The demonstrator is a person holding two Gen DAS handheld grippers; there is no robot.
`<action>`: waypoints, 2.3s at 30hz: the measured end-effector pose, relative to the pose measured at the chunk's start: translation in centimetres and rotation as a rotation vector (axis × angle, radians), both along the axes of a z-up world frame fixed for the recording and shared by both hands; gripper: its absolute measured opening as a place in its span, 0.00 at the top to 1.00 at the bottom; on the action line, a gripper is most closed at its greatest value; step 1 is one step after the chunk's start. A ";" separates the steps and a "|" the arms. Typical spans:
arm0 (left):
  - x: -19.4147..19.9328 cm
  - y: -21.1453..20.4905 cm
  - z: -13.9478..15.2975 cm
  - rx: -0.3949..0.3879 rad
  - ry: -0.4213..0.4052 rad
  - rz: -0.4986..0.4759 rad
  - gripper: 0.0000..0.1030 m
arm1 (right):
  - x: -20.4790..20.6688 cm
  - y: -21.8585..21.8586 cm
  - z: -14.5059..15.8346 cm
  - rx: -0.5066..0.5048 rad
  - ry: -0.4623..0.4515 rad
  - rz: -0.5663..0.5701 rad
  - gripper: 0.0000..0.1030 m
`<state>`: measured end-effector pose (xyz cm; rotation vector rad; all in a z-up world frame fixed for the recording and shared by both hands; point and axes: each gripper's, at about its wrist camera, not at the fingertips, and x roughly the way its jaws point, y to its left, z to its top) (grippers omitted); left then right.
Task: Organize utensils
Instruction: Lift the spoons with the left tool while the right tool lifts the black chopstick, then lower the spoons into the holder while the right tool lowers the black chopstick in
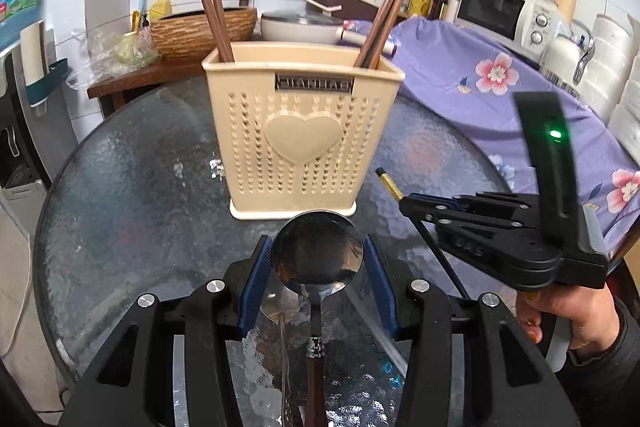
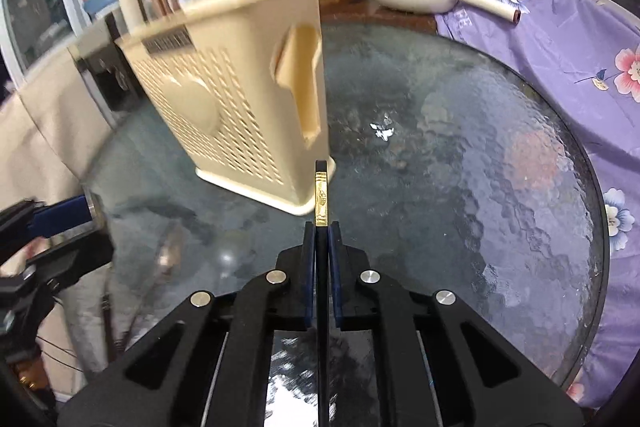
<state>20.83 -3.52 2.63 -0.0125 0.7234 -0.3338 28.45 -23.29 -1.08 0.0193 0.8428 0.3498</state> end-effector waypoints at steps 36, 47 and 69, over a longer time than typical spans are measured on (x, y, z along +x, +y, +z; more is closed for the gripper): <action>-2.6 0.9 8.7 -0.113 -0.148 -0.046 0.56 | -6.3 -3.4 13.5 0.238 -0.233 0.113 0.93; -0.6 1.7 13.3 -0.144 -0.192 -0.032 0.56 | -5.3 -2.2 18.6 0.226 -0.264 0.156 0.93; 7.8 2.2 17.1 -0.132 -0.270 0.164 0.56 | 1.6 0.9 24.5 0.188 -0.435 0.020 0.93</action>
